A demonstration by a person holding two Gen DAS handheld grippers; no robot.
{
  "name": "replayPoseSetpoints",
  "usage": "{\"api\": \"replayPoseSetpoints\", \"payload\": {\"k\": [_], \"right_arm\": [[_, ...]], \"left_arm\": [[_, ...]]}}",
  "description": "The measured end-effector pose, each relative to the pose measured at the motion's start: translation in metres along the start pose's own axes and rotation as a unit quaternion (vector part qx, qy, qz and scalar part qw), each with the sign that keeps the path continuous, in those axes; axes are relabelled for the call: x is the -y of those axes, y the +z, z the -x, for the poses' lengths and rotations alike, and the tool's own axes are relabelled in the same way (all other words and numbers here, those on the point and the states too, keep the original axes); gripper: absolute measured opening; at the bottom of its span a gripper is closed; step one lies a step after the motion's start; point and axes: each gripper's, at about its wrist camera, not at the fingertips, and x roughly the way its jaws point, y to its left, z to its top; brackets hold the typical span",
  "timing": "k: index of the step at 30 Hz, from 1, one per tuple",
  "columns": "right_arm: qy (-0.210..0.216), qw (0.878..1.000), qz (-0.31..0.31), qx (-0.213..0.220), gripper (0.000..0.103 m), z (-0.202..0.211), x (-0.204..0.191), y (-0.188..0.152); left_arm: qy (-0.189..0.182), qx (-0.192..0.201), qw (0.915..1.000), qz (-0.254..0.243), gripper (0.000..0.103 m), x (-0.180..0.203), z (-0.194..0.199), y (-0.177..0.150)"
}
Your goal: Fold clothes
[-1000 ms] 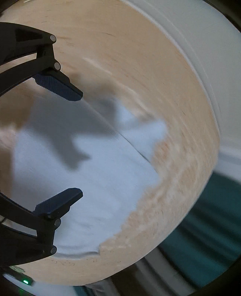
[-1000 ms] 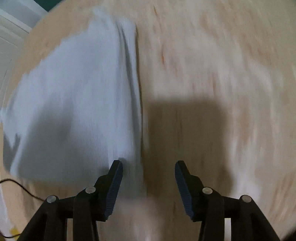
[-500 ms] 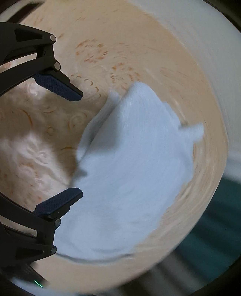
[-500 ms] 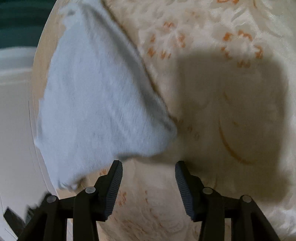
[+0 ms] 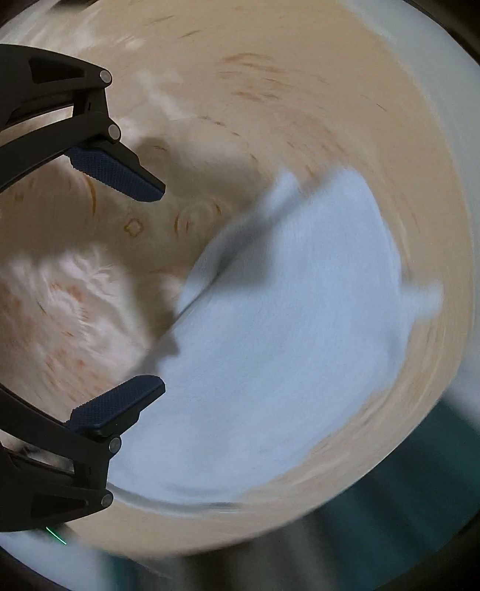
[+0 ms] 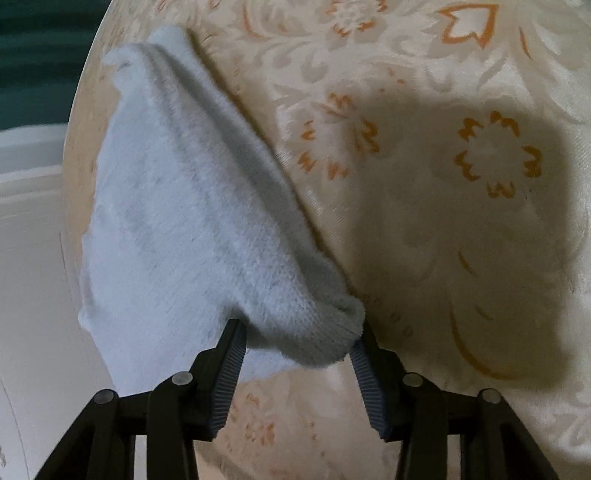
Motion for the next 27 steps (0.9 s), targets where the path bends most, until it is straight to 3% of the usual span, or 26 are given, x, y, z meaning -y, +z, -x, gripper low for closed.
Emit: {"api": "replayPoseSetpoints", "payload": {"k": [1,2,6,7,9,11,14,17,19,22,25,26,27], "right_arm": [[0.001,1.0,-0.004,0.007,0.022,0.0,0.004,0.001],[0.005,1.0,-0.01,0.012,0.018,0.002,0.007,0.001],[0.051,0.998,-0.004,0.033,0.014,0.028,0.009,-0.003],[0.064,0.997,0.012,0.033,0.014,0.04,0.005,-0.005],[0.082,0.995,0.039,0.034,0.014,0.058,-0.005,-0.007],[0.099,0.993,0.061,0.034,0.014,0.078,-0.018,-0.006],[0.098,0.989,0.102,0.031,0.014,0.087,-0.054,-0.014],[0.097,0.985,0.139,0.034,0.014,0.097,-0.081,-0.014],[0.098,0.982,0.156,0.033,0.014,0.101,-0.092,-0.013],[0.097,0.98,0.173,0.03,0.014,0.106,-0.085,-0.021],[0.095,0.981,0.17,0.023,0.014,0.083,-0.091,-0.018],[0.094,0.98,0.172,0.022,0.014,0.082,-0.089,-0.019],[0.092,0.98,0.175,0.022,0.014,0.08,-0.086,-0.02]], "left_arm": [[-0.012,-0.007,0.9994,0.032,0.096,-0.009,-0.002,0.005],[-0.017,-0.008,0.9993,0.031,0.096,-0.01,-0.002,0.005],[0.014,0.036,0.9954,-0.088,0.096,0.017,0.013,-0.011],[0.014,0.051,0.9885,-0.142,0.096,0.029,0.019,-0.021],[0.014,0.079,0.9661,-0.245,0.096,0.051,0.029,-0.045],[0.021,0.112,0.9287,-0.353,0.096,0.074,0.037,-0.076],[0.033,0.172,0.8574,-0.484,0.096,0.109,0.043,-0.126],[0.052,0.229,0.7876,-0.57,0.096,0.137,0.041,-0.16],[0.074,0.274,0.7356,-0.615,0.096,0.159,0.033,-0.18],[0.085,0.31,0.6938,-0.644,0.096,0.181,0.02,-0.196],[0.076,0.327,0.6688,-0.663,0.095,0.196,0.008,-0.204],[0.072,0.326,0.6659,-0.667,0.086,0.196,0.006,-0.205],[0.069,0.321,0.6644,-0.671,0.055,0.197,0.003,-0.206]]}}
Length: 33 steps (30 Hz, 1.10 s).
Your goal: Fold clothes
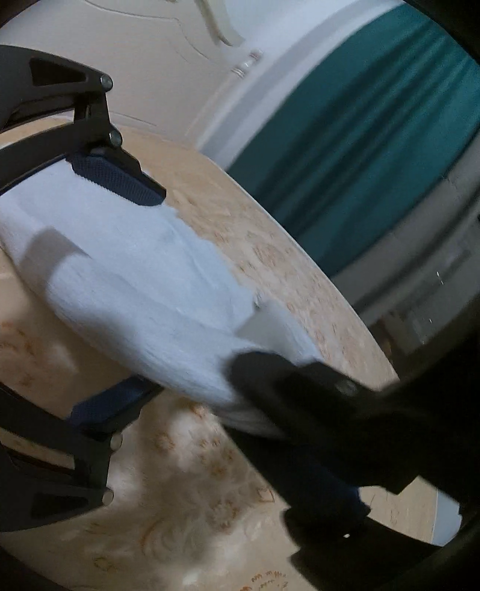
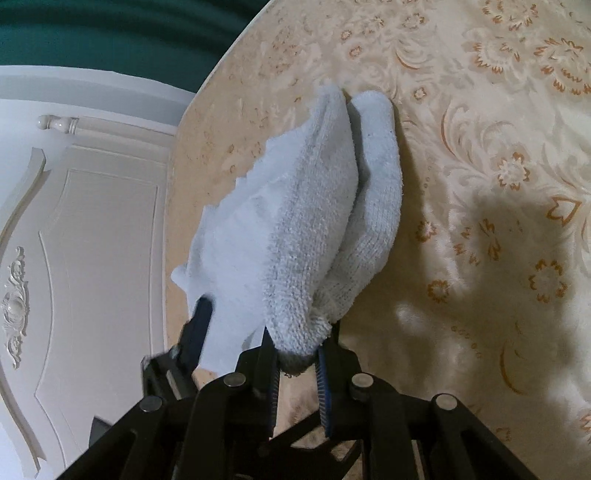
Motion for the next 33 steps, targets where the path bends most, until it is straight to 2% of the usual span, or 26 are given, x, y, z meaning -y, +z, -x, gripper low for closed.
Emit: {"api": "replayPoseSetpoints", "payload": {"k": [2,3,5,6,8,10,14,16,18,21,23,24,25,26,30,33], "right_arm": [[-0.007,1.0,0.008,-0.001,0.015,-0.005,0.006,0.002],[-0.007,1.0,0.008,0.002,0.02,-0.004,0.008,0.003],[-0.03,0.999,0.008,0.011,0.038,0.0,0.016,0.008],[-0.042,0.999,0.008,0.016,0.057,0.003,0.02,0.01],[-0.072,0.996,0.005,0.056,0.066,0.012,0.029,0.022],[-0.095,0.993,0.007,0.071,0.078,0.006,0.039,0.04],[-0.095,0.995,-0.001,0.018,0.078,-0.041,0.046,0.076],[-0.076,0.997,-0.006,-0.008,0.078,-0.068,0.045,0.09],[-0.062,0.998,-0.021,-0.023,0.077,-0.088,0.045,0.097],[-0.042,0.997,-0.059,-0.038,0.077,-0.114,0.048,0.1],[-0.015,0.993,-0.098,-0.057,0.058,-0.127,0.054,0.098],[0.014,0.99,-0.123,-0.061,0.035,-0.13,0.058,0.096],[0.042,0.986,-0.149,-0.058,0.021,-0.131,0.062,0.096],[0.051,0.985,-0.156,-0.047,0.02,-0.128,0.061,0.094],[0.041,0.993,-0.11,0.013,0.018,-0.09,0.029,0.094],[0.047,0.996,-0.07,0.041,0.018,-0.045,-0.017,0.1]], "left_arm": [[-0.022,-0.018,0.9996,0.003,0.011,0.003,-0.006,0.002],[-0.039,-0.032,0.9984,0.025,0.011,0.0,-0.009,0.002],[-0.079,-0.06,0.9914,0.086,0.01,-0.013,-0.013,-0.002],[-0.099,-0.071,0.9849,0.123,0.01,-0.022,-0.013,-0.006],[-0.125,-0.082,0.9734,0.173,0.01,-0.035,-0.01,-0.011],[-0.129,-0.082,0.9705,0.187,0.01,-0.038,-0.003,-0.012],[-0.141,-0.09,0.9621,0.215,0.009,-0.043,0.003,-0.011],[-0.153,-0.092,0.9529,0.246,0.009,-0.053,0.005,-0.014],[-0.16,-0.089,0.9458,0.268,0.009,-0.061,0.008,-0.015],[-0.163,-0.083,0.9403,0.287,0.009,-0.076,0.001,-0.008],[-0.163,-0.08,0.9369,0.299,0.009,-0.086,0.004,-0.01],[-0.163,-0.079,0.9354,0.304,0.009,-0.09,0.006,-0.011],[-0.163,-0.079,0.9346,0.306,0.009,-0.094,0.007,-0.011],[-0.164,-0.08,0.9337,0.308,0.009,-0.096,0.008,-0.011],[-0.17,-0.074,0.9265,0.327,0.009,-0.107,0.016,-0.005],[-0.179,-0.043,0.9134,0.363,0.009,-0.139,0.035,0.011]]}}
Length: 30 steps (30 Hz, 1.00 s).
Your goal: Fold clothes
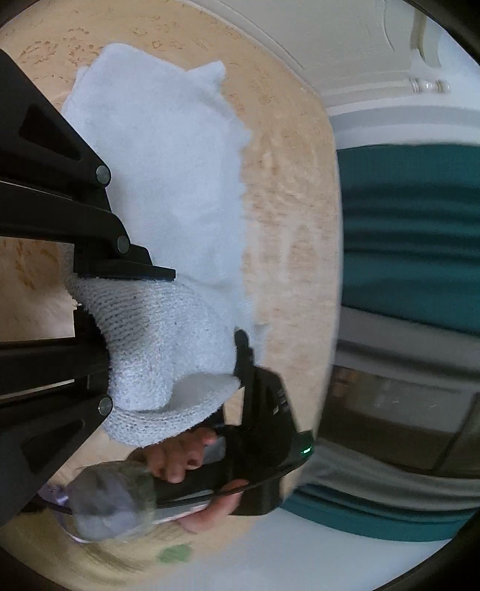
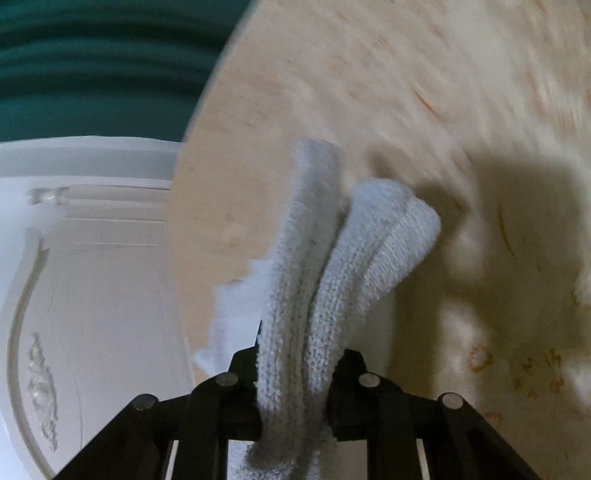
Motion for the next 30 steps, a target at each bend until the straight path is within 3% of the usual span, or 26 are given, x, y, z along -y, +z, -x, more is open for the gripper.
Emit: {"api": "replayPoseSetpoints", "payload": {"k": [4,9,13,19,22,25,30], "right_arm": [[0.042,0.995,0.058,0.063,0.018,0.068,-0.071,-0.008],[0.092,0.978,0.122,0.14,0.018,0.175,-0.14,-0.034],[0.103,0.956,0.185,0.204,0.018,0.276,-0.181,-0.072],[0.084,0.928,0.23,0.281,0.018,0.366,-0.209,-0.113],[0.059,0.911,0.265,0.309,0.018,0.376,-0.224,-0.137],[0.049,0.904,0.289,0.311,0.018,0.361,-0.235,-0.15],[0.062,0.914,0.304,0.262,0.018,0.3,-0.256,-0.148]], "left_arm": [[-0.032,0.067,0.997,0.023,0.009,0.002,0.066,0.056],[-0.085,0.129,0.9877,0.022,0.009,0.024,0.145,0.092],[-0.161,0.159,0.9735,0.031,0.009,0.043,0.2,0.106],[-0.258,0.174,0.9496,0.035,0.009,0.067,0.251,0.115],[-0.279,0.176,0.9433,0.038,0.009,0.063,0.261,0.113],[-0.281,0.171,0.9424,0.06,0.009,0.042,0.263,0.112],[-0.227,0.174,0.9527,0.102,0.009,-0.01,0.26,0.102]]}}
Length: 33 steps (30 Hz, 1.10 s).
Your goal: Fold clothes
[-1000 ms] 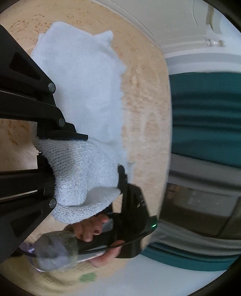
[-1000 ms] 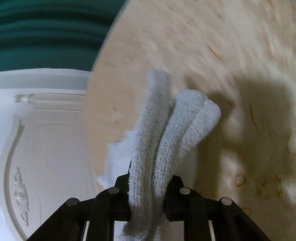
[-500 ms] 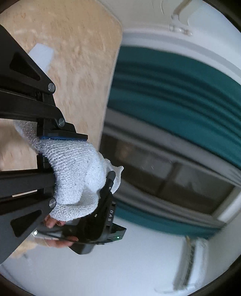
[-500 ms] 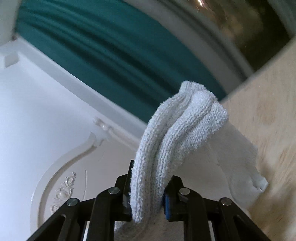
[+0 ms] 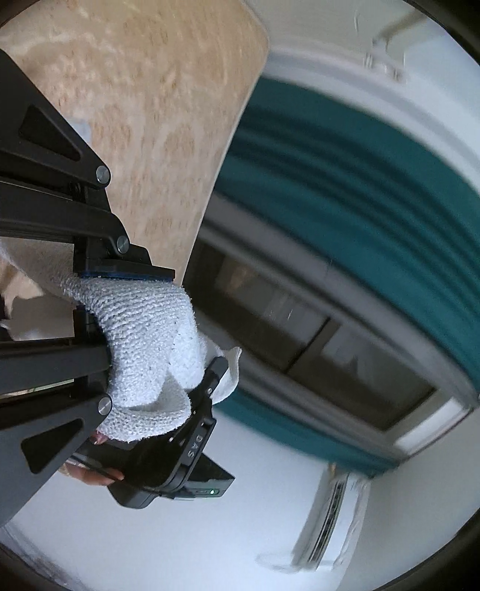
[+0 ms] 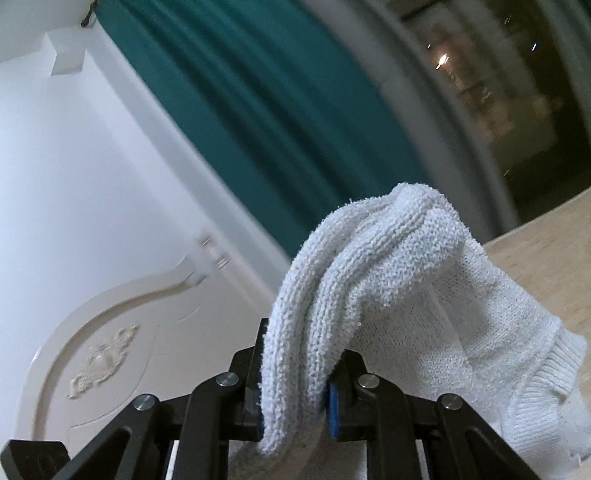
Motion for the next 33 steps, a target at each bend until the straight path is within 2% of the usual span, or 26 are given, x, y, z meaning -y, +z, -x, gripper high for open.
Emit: {"api": "replayPoseSetpoints", "payload": {"k": [3,7,13,14,16,18,21,26,30,33], "right_arm": [[0.05,0.998,-0.016,-0.019,0.018,-0.025,-0.006,-0.007],[0.06,0.995,-0.051,-0.054,0.018,-0.052,0.005,-0.021],[0.024,0.988,-0.098,-0.118,0.018,-0.066,0.059,-0.053],[0.015,0.986,-0.102,-0.129,0.018,-0.067,0.07,-0.059],[-0.018,0.982,-0.099,-0.157,0.018,-0.108,0.087,-0.086],[-0.043,0.976,-0.112,-0.183,0.018,-0.114,0.115,-0.108],[-0.064,0.969,-0.133,-0.198,0.018,-0.108,0.14,-0.131],[-0.081,0.971,-0.165,-0.153,0.017,-0.063,0.175,-0.133],[-0.108,0.978,-0.154,-0.088,0.017,-0.011,0.17,-0.093],[-0.134,0.98,-0.146,-0.028,0.017,0.046,0.171,-0.064]], "left_arm": [[0.039,0.01,0.9992,-0.004,0.009,-0.017,0.016,0.0],[0.085,0.002,0.9959,-0.032,0.009,-0.022,0.018,-0.006],[0.117,-0.057,0.9906,-0.044,0.009,-0.034,-0.011,-0.041],[0.125,-0.071,0.9885,-0.047,0.009,-0.038,-0.018,-0.051],[0.142,-0.104,0.983,-0.054,0.009,-0.047,-0.031,-0.071],[0.154,-0.148,0.9757,-0.046,0.009,-0.061,-0.049,-0.096],[0.14,-0.192,0.9705,-0.038,0.009,-0.069,-0.059,-0.125],[0.103,-0.223,0.9641,-0.101,0.009,-0.021,-0.072,-0.151],[0.037,-0.217,0.97,-0.102,0.009,0.03,-0.085,-0.15],[-0.041,-0.208,0.9726,-0.097,0.009,0.078,-0.09,-0.148]]}}
